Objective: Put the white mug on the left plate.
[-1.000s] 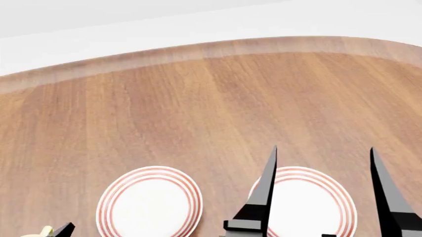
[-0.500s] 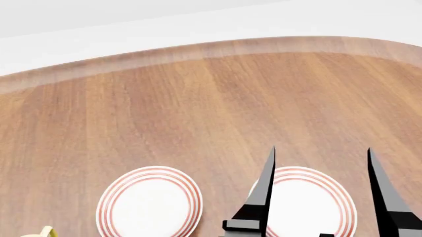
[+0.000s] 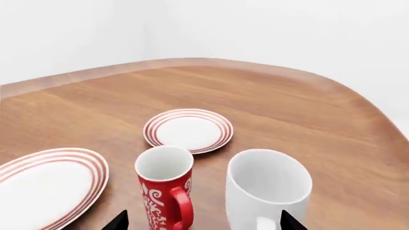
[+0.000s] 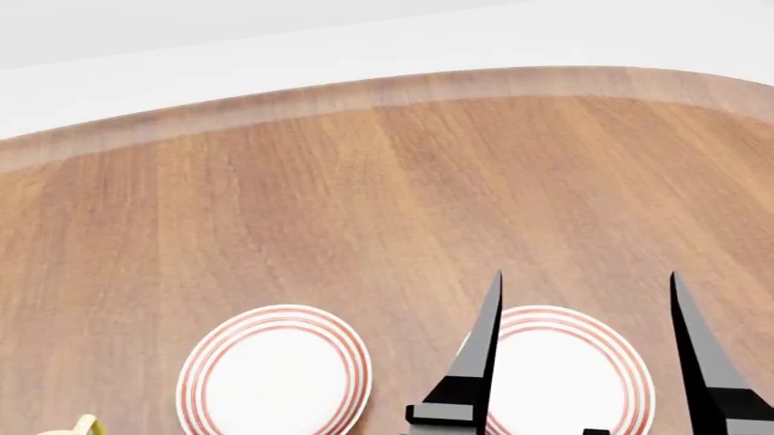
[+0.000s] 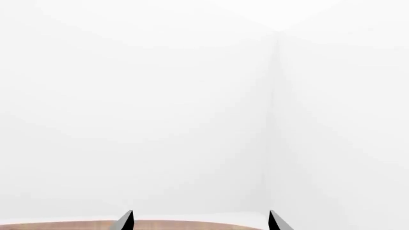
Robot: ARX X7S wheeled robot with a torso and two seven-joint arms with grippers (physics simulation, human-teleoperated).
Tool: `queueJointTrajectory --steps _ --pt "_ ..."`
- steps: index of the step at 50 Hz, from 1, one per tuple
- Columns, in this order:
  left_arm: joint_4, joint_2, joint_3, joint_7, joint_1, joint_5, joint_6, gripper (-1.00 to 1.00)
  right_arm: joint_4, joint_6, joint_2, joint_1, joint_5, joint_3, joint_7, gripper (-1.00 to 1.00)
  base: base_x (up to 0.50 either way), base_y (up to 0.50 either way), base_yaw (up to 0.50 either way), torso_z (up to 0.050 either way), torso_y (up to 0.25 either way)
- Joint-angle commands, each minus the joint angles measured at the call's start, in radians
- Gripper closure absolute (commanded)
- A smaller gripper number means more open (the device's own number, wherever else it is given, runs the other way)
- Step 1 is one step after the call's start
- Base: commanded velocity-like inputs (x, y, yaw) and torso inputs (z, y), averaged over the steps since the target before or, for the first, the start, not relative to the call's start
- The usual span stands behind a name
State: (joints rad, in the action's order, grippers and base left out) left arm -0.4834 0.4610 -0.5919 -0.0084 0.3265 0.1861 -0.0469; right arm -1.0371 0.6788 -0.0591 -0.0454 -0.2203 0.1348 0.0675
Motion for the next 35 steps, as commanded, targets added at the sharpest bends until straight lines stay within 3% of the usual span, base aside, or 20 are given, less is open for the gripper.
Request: queueJointTrajectory --steps 1,16,35 --pt "0.042 -0.005 -0.045 0.005 0.009 -0.049 0.010 -1.00 0.001 0.003 -0.003 -0.001 0.002 0.004 0.003 -1.00 0.00 0.00 0.00 0.000 0.000" --pt "0.094 -0.026 -0.095 -0.007 0.007 -0.113 0.001 -1.00 0.004 0.001 -0.009 0.000 0.013 0.002 0.009 -1.00 0.00 0.00 0.00 0.000 0.000" --pt "0.152 -0.090 -0.135 -0.042 -0.052 -0.180 -0.130 -1.00 0.007 0.001 -0.017 -0.001 0.028 0.001 0.023 -1.00 0.00 0.00 0.00 0.000 0.000"
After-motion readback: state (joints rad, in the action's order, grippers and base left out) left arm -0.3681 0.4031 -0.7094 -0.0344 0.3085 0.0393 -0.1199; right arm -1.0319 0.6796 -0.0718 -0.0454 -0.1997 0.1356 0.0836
